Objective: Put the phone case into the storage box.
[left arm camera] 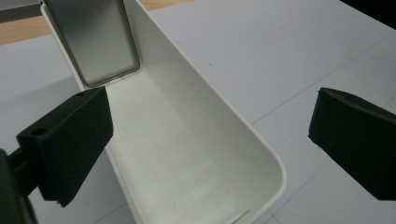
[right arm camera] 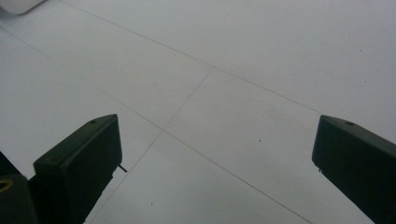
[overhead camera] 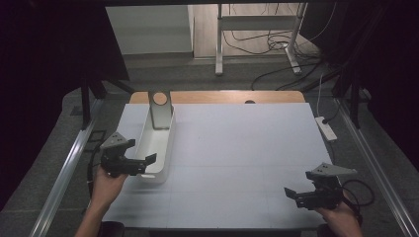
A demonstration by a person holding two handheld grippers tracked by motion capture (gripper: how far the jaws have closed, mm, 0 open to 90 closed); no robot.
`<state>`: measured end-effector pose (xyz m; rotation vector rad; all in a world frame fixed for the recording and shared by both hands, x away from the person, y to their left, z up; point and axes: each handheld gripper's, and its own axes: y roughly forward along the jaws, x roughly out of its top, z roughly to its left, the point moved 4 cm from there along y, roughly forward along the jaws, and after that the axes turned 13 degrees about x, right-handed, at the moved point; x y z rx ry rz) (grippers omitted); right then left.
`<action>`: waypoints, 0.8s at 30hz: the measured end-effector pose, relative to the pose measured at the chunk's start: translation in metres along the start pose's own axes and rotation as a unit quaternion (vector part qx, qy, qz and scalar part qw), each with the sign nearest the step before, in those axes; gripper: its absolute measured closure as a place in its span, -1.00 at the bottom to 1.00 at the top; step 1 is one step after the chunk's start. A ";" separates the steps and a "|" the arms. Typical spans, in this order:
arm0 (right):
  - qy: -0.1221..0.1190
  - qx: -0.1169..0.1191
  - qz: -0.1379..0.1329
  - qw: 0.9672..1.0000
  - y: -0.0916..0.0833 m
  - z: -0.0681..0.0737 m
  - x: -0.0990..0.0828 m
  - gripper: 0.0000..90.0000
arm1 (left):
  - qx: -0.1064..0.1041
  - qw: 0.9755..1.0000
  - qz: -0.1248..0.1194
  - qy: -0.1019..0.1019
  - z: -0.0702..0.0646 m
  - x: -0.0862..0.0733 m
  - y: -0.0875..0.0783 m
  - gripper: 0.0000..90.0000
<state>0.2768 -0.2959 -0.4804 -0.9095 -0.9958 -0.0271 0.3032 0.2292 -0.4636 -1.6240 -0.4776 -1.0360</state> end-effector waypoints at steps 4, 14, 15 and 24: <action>0.000 0.000 -0.001 1.000 0.000 0.000 0.000 -0.96 | 0.000 1.000 0.000 -0.001 -0.001 -0.004 -0.004 -0.99; 0.000 0.000 -0.004 1.000 -0.001 0.000 0.000 -0.96 | 0.003 1.000 -0.003 0.002 -0.006 -0.011 -0.016 -0.99; 0.000 0.000 -0.004 1.000 -0.001 0.000 0.000 -0.96 | 0.002 1.000 -0.004 0.001 -0.007 -0.013 -0.018 -0.99; 0.000 -0.001 -0.006 1.000 -0.001 0.000 0.000 -0.96 | 0.001 1.000 -0.008 0.004 -0.011 -0.022 -0.031 -0.99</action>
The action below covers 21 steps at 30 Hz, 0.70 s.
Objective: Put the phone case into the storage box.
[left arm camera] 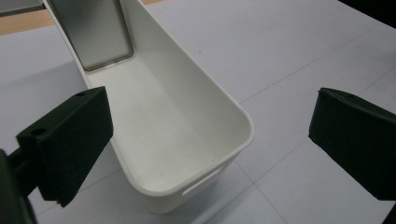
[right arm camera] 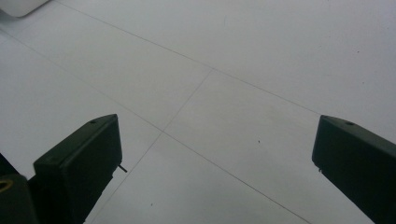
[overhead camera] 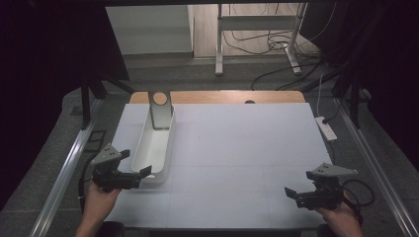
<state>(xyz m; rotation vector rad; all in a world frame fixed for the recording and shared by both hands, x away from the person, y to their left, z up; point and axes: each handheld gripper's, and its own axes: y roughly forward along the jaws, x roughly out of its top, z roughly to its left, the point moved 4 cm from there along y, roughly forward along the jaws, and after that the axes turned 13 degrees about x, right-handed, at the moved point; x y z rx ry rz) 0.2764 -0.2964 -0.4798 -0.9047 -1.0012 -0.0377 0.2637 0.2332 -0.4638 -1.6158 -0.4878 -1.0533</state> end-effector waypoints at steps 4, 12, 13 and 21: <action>0.000 0.000 0.000 1.000 0.000 0.000 0.000 -0.96 | 0.000 1.000 -0.005 -0.002 -0.002 -0.003 -0.006 -0.99; 0.000 -0.001 -0.002 1.000 -0.001 0.000 0.000 -0.96 | 0.009 1.000 -0.005 -0.003 -0.003 -0.012 -0.016 -1.00; 0.001 -0.001 -0.002 1.000 -0.001 0.000 0.000 -0.96 | 0.013 1.000 -0.004 -0.003 -0.003 -0.013 -0.018 -1.00; 0.001 -0.002 -0.001 1.000 -0.001 0.000 0.000 -0.96 | 0.023 1.000 0.001 -0.010 -0.003 -0.026 -0.025 -1.00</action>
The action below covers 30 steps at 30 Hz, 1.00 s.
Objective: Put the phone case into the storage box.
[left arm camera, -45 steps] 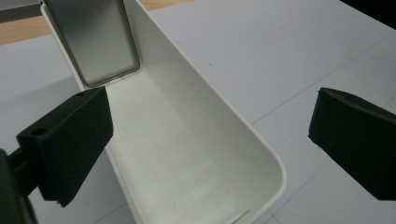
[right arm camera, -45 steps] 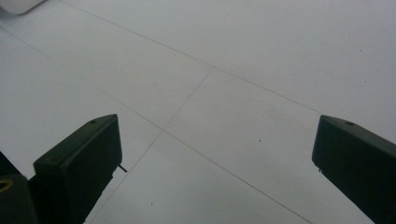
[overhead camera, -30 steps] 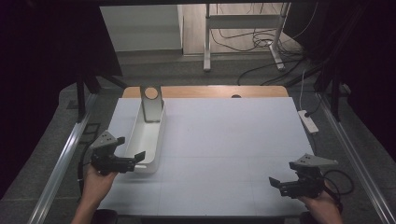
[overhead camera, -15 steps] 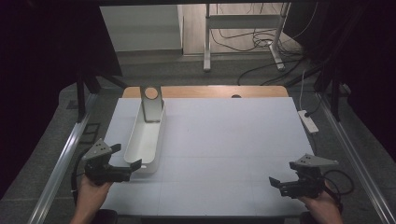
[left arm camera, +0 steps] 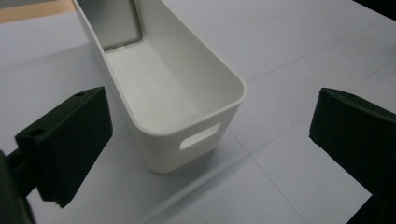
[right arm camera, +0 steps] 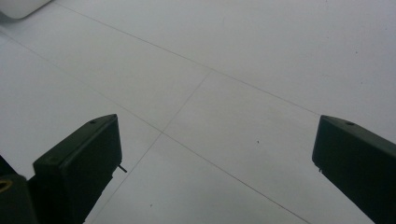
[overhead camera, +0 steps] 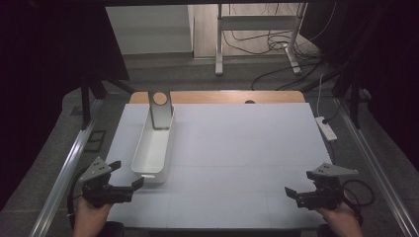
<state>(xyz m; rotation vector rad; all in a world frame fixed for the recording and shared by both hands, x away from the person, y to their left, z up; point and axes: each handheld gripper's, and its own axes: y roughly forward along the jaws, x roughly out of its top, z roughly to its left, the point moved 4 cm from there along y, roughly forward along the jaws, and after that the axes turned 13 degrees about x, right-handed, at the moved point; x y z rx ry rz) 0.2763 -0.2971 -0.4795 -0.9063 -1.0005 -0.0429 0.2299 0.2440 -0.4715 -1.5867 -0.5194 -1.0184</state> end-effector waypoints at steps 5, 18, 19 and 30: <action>0.000 0.000 0.000 1.000 0.000 0.000 0.000 -0.96 | 0.004 1.000 0.001 0.000 -0.002 -0.005 -0.003 -1.00; 0.000 0.000 0.000 1.000 0.000 0.000 0.000 -0.96 | 0.013 1.000 0.002 -0.014 -0.002 -0.023 -0.013 -1.00; 0.000 0.000 0.000 1.000 0.000 0.000 0.000 -0.96 | 0.016 1.000 0.003 -0.013 -0.001 -0.025 -0.014 -1.00; 0.000 0.000 0.000 1.000 0.000 0.000 0.000 -0.96 | 0.033 0.999 0.014 -0.011 -0.001 -0.035 -0.015 -1.00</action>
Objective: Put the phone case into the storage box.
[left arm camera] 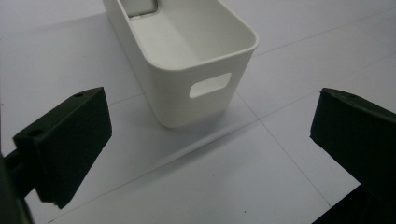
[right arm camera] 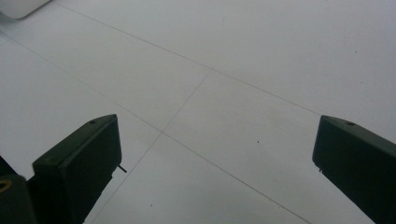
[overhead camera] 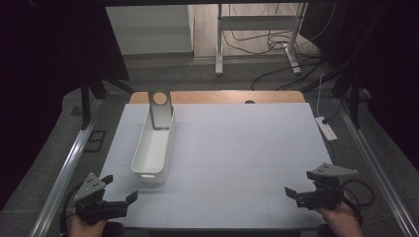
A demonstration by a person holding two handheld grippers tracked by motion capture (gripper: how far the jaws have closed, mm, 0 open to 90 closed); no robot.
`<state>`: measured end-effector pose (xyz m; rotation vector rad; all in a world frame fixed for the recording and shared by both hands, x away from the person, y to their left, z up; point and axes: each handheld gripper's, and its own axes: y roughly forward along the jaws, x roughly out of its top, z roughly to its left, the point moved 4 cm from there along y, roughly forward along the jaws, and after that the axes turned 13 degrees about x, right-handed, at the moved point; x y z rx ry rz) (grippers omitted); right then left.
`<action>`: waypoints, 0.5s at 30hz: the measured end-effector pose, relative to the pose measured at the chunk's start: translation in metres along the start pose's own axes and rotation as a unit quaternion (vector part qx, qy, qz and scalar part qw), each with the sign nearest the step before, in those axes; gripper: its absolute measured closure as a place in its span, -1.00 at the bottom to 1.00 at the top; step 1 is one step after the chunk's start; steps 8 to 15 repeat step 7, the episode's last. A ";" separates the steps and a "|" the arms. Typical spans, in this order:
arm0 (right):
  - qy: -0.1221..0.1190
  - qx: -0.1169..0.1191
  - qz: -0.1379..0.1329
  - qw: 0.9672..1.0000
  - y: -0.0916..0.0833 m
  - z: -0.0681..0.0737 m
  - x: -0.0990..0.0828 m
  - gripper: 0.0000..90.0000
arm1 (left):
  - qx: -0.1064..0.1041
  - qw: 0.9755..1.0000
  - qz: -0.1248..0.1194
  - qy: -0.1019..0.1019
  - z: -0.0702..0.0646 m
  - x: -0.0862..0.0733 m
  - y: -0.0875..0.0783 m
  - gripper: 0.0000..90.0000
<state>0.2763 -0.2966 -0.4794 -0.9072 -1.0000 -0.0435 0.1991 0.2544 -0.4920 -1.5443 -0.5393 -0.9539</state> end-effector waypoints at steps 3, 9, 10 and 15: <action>0.000 0.000 0.000 1.000 0.000 0.000 0.000 -0.96 | 0.001 1.000 0.004 0.003 0.000 0.000 0.001 -1.00; 0.000 -0.001 0.004 1.000 0.001 -0.001 0.000 -0.96 | -0.001 1.000 0.004 -0.001 0.000 0.000 0.001 -1.00; 0.000 -0.001 0.004 1.000 0.001 -0.001 0.000 -0.96 | -0.001 1.000 0.004 -0.001 0.000 0.000 0.001 -1.00; 0.000 -0.001 0.004 1.000 0.001 -0.001 0.000 -0.96 | -0.001 1.000 0.004 -0.001 0.000 0.000 0.001 -1.00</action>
